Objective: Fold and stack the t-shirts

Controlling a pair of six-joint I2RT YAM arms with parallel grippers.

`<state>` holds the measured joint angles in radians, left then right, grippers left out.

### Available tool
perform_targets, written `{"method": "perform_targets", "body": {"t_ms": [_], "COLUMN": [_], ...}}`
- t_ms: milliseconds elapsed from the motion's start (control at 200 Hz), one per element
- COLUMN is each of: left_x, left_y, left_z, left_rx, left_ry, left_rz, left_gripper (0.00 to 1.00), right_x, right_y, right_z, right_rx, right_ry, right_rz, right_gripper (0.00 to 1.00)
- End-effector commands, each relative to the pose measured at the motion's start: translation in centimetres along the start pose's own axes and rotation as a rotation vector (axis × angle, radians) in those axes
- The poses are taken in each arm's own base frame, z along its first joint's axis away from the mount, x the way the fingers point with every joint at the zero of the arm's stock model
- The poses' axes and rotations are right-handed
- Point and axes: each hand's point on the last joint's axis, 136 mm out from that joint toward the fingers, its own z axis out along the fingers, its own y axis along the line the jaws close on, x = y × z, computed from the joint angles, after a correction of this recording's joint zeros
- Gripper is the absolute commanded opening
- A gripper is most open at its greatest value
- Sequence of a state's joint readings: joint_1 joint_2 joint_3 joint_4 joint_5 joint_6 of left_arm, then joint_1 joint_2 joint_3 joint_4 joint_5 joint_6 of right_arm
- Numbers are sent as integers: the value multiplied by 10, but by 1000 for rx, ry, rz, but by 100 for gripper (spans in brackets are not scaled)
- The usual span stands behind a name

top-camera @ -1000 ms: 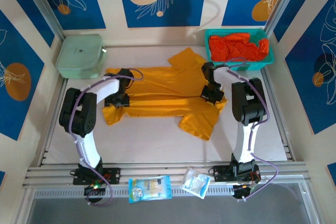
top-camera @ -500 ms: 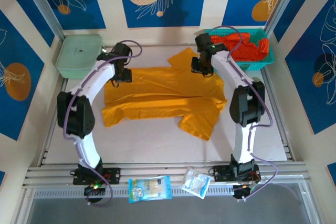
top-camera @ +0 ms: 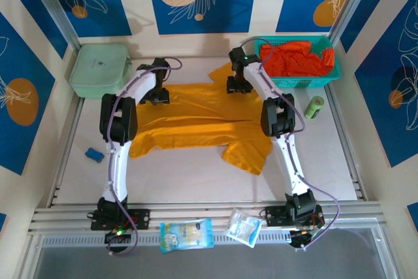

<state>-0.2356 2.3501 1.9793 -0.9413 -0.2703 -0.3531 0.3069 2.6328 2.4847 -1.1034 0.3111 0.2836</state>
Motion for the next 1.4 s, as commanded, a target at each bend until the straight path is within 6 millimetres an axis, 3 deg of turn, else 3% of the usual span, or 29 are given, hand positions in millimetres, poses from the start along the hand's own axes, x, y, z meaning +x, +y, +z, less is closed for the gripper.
{"method": "perform_targets", "body": {"t_ms": [0, 395, 665, 820, 961, 1041, 1201, 1396], "left_x": [23, 97, 123, 105, 69, 49, 18, -17], "left_y": [11, 21, 21, 28, 46, 58, 66, 42], "left_z": [2, 1, -5, -38, -82, -94, -76, -47], "left_rx": [-9, 16, 17, 4, -42, -58, -9, 131], "left_ry": [64, 124, 139, 87, -1, -26, 2, -3], "left_rz": [-19, -28, -28, -36, -44, -53, -61, 32], "left_gripper": [76, 76, 76, 77, 77, 77, 69, 63], "right_x": [28, 102, 122, 106, 87, 84, 96, 120], "right_y": [-9, -26, -29, -24, -17, -13, -7, -7], "right_z": [3, 0, -9, -38, -80, -99, -123, -137], "right_rx": [50, 49, 42, 24, 6, -10, -35, -49], "right_ry": [104, 217, 220, 169, 92, 63, 34, 33], "right_rz": [7, 140, 155, 136, 111, 103, 98, 102], "right_gripper": [54, 50, 50, 50, 51, 51, 50, 49]}}
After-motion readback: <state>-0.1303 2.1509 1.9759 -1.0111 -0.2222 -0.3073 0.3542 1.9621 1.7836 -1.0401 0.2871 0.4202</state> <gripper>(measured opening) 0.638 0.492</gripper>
